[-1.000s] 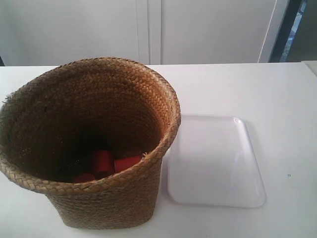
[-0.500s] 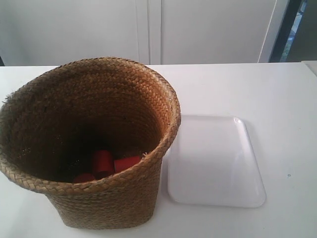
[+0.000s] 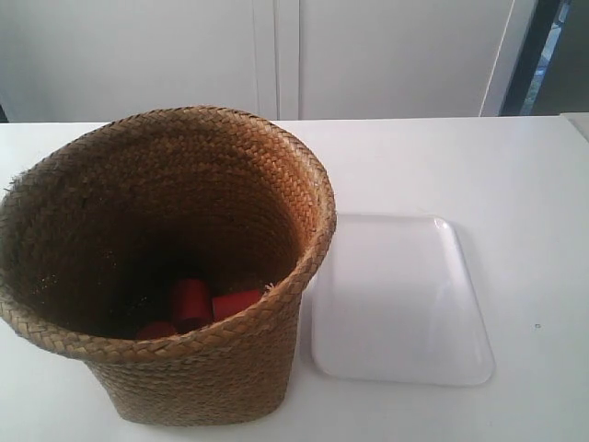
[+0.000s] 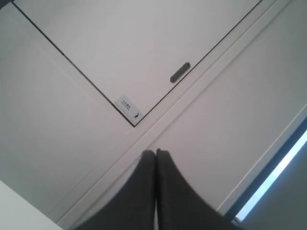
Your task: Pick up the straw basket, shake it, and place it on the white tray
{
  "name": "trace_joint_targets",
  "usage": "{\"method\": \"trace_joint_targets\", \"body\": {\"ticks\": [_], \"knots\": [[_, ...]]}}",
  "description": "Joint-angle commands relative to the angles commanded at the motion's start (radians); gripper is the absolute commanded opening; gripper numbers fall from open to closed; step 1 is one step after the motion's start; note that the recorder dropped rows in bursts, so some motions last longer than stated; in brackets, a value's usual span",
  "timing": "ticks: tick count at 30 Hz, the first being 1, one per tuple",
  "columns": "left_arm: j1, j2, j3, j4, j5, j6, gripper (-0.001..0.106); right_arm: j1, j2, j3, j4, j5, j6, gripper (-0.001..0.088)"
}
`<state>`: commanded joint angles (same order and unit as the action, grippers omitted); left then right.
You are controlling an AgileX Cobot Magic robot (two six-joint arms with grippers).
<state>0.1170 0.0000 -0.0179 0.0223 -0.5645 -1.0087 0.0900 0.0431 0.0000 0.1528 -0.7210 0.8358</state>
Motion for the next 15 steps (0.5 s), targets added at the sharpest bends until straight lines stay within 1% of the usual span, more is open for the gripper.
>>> {"method": "trace_joint_targets", "body": {"ticks": [1, 3, 5, 7, 8, 9, 11, 13, 15], "knots": [[0.000, 0.000, -0.009, 0.003, 0.024, -0.014, 0.000, 0.000, 0.000, 0.000, 0.021, 0.038, 0.092, 0.0000], [0.000, 0.000, -0.037, 0.048, 0.116, -0.022, 0.000, 0.000, 0.000, 0.000, 0.014, 0.126, 0.232, 0.0000], [0.000, 0.000, -0.067, 0.066, 0.231, -0.022, 0.000, 0.000, 0.000, 0.000, -0.021, 0.161, 0.270, 0.0000], [0.000, 0.000, -0.106, 0.066, 0.375, -0.003, 0.000, 0.000, 0.000, 0.000, -0.023, 0.164, 0.266, 0.0000], [0.000, 0.007, -0.128, 0.066, 0.428, 0.019, 0.000, 0.000, 0.000, -0.012, -0.018, 0.165, 0.250, 0.0000], [0.000, 0.021, -0.152, 0.068, 0.454, 0.043, 0.000, 0.000, 0.004, -0.037, -0.014, 0.173, 0.210, 0.0000], [0.000, 0.059, -0.199, 0.069, 0.452, 0.117, 0.000, 0.000, 0.023, -0.100, -0.014, 0.207, 0.099, 0.0000], [0.000, 0.119, -0.268, 0.086, 0.452, 0.218, 0.000, 0.000, 0.069, -0.188, -0.014, 0.269, -0.073, 0.0000], [0.000, 0.189, -0.340, 0.118, 0.452, 0.286, 0.000, 0.000, 0.138, -0.273, -0.014, 0.351, -0.229, 0.0000]]}}
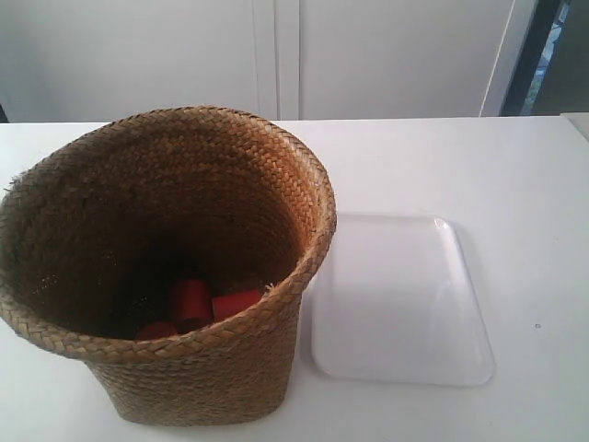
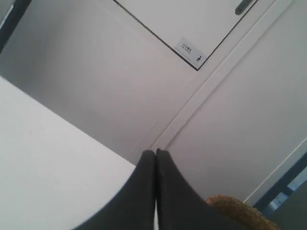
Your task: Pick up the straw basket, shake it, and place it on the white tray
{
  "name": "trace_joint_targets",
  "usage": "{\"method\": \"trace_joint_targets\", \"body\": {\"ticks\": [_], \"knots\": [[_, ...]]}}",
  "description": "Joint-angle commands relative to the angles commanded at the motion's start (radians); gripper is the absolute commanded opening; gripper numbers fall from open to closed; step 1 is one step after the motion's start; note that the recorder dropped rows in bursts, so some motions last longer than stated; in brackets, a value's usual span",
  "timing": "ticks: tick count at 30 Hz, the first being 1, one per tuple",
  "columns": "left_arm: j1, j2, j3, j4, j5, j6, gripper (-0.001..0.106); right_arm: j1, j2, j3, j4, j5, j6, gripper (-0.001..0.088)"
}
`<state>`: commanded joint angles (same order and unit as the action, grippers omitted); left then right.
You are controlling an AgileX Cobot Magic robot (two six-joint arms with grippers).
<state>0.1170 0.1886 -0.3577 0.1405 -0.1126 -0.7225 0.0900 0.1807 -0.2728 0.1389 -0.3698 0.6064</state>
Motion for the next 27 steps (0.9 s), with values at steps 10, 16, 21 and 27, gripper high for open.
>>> {"method": "trace_joint_targets", "body": {"ticks": [10, 16, 21, 27], "knots": [[0.000, 0.568, -0.329, 0.136, 0.285, 0.106, 0.000, 0.000, 0.692, -0.448, -0.026, 0.513, -0.360, 0.0000], [-0.039, 0.824, -0.540, -0.184, 0.770, 0.608, 0.000, 0.000, 1.103, -0.813, 0.187, 1.197, -0.591, 0.0000], [-0.039, 0.848, -0.654, -0.436, 0.937, 0.811, 0.000, 0.027, 1.163, -0.973, 0.501, 1.205, -0.834, 0.0000], [-0.123, 0.962, -0.664, -0.559, 1.032, 0.832, 0.000, 0.050, 1.177, -1.023, 0.454, 1.218, -0.873, 0.0000]]}}
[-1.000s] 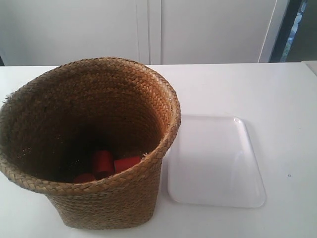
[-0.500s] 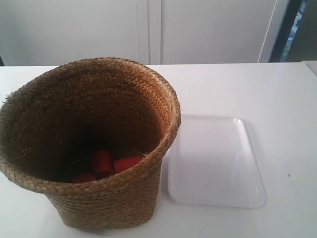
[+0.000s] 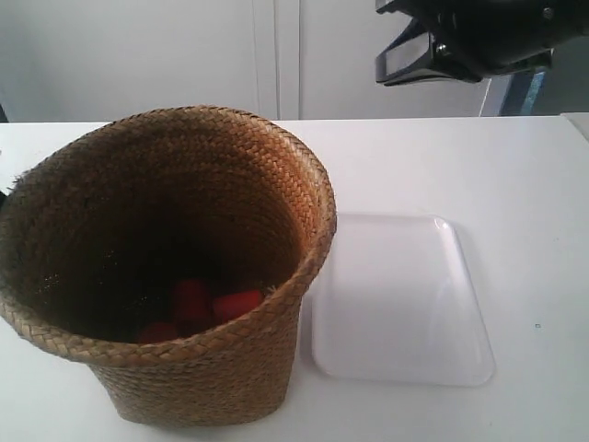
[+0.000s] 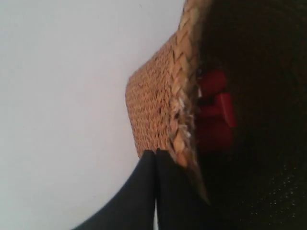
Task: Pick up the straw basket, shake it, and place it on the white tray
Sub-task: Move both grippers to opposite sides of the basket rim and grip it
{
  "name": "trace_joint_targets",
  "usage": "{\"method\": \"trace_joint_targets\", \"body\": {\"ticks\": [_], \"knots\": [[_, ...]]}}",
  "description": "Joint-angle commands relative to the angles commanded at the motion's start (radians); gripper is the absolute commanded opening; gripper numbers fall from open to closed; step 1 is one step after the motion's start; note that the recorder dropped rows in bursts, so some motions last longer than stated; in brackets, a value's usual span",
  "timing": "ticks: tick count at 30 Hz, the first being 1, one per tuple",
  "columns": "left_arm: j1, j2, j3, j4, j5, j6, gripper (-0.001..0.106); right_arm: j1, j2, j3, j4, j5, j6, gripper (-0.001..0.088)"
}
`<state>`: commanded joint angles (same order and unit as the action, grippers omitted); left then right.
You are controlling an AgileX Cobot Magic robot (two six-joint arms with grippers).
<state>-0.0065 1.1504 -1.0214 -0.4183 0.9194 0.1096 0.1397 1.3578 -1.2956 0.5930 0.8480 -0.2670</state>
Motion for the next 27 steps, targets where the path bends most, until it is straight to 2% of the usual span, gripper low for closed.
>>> {"method": "trace_joint_targets", "body": {"ticks": [3, 4, 8, 14, 16, 18, 21, 23, 24, 25, 27], "knots": [[-0.006, 0.018, -0.037, 0.024, 0.000, -0.004, 0.000, 0.000, 0.008, 0.000, -0.038, 0.067, 0.000, 0.0000], [-0.006, 0.018, -0.078, 0.038, 0.000, -0.028, 0.000, 0.000, 0.020, 0.000, -0.052, 0.118, -0.010, 0.0000], [-0.006, 0.014, -0.200, 0.043, 0.016, -0.030, 0.000, 0.000, 0.043, 0.000, -0.052, 0.182, -0.046, 0.0000], [-0.006, 0.014, -0.369, 0.051, 0.140, -0.068, 0.000, 0.000, 0.037, 0.000, -0.043, 0.236, -0.046, 0.0000], [-0.006, 0.014, -0.388, 0.056, 0.207, -0.068, 0.008, 0.000, 0.037, 0.000, -0.036, 0.288, -0.046, 0.0000], [-0.006, 0.014, -0.388, 0.075, 0.248, -0.060, 0.020, 0.000, 0.037, 0.000, 0.001, 0.322, -0.046, 0.0009], [-0.006, 0.014, -0.388, 0.148, 0.261, -0.053, 0.048, 0.000, 0.037, 0.000, 0.106, 0.339, -0.102, 0.0098], [-0.006, 0.014, -0.388, 0.178, 0.270, -0.073, 0.067, 0.000, 0.037, 0.000, 0.172, 0.360, -0.131, 0.0210], [-0.006, 0.014, -0.388, 0.186, 0.273, -0.087, 0.072, 0.000, 0.037, 0.000, 0.190, 0.365, -0.138, 0.0279], [-0.006, 0.016, -0.388, 0.192, 0.275, -0.087, 0.075, 0.000, 0.037, 0.000, 0.202, 0.365, -0.142, 0.0354], [-0.006, 0.016, -0.388, 0.197, 0.279, -0.087, 0.076, 0.000, 0.037, 0.000, 0.204, 0.365, -0.156, 0.0493]]}}
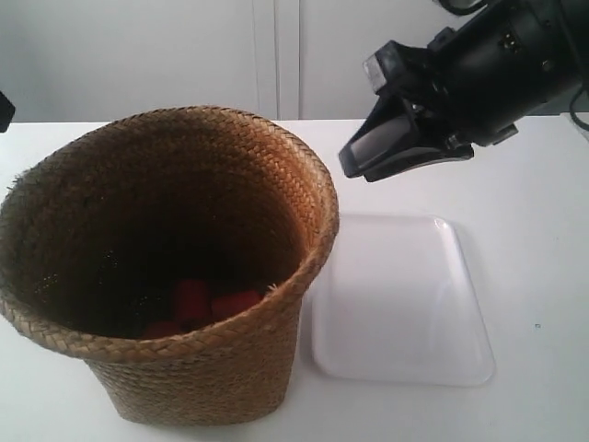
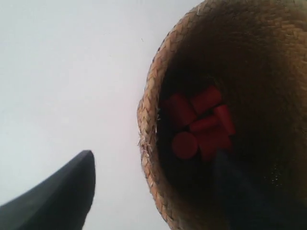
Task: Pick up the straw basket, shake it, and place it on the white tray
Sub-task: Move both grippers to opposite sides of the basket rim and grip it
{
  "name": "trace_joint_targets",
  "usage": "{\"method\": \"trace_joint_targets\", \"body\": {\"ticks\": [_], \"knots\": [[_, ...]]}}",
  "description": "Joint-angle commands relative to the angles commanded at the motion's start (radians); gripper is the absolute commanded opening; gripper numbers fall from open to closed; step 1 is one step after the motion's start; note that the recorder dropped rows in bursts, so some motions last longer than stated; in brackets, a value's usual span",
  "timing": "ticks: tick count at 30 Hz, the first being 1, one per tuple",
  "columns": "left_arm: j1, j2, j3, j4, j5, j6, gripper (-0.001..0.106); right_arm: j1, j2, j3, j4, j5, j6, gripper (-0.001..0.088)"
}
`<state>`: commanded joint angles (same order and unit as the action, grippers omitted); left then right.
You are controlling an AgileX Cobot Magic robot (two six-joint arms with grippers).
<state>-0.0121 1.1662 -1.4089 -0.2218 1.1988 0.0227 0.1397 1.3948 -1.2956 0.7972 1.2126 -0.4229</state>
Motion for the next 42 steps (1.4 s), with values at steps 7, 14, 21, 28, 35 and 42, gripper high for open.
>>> {"method": "trace_joint_targets", "body": {"ticks": [7, 14, 21, 28, 35, 42], "knots": [[0.000, 0.022, 0.004, -0.020, 0.021, -0.013, 0.075, 0.002, 0.013, 0.000, -0.008, -0.074, 0.000, 0.0653], [0.000, 0.060, 0.085, -0.025, -0.015, -0.023, 0.075, 0.088, 0.083, 0.000, -0.019, -0.087, 0.000, 0.0653], [0.000, 0.097, 0.139, -0.015, -0.075, -0.023, 0.075, 0.157, 0.143, 0.000, -0.164, -0.172, 0.094, 0.0653], [0.000, 0.139, 0.236, -0.046, -0.179, -0.023, 0.075, 0.195, 0.200, 0.000, -0.165, -0.201, 0.094, 0.0585], [0.000, 0.161, 0.267, -0.123, -0.316, 0.026, 0.033, 0.202, 0.239, 0.000, -0.145, -0.227, 0.120, 0.0239], [0.000, 0.077, 0.267, -0.275, -0.445, 0.115, 0.000, 0.204, 0.156, 0.000, -0.135, -0.328, 0.163, 0.0000]]}}
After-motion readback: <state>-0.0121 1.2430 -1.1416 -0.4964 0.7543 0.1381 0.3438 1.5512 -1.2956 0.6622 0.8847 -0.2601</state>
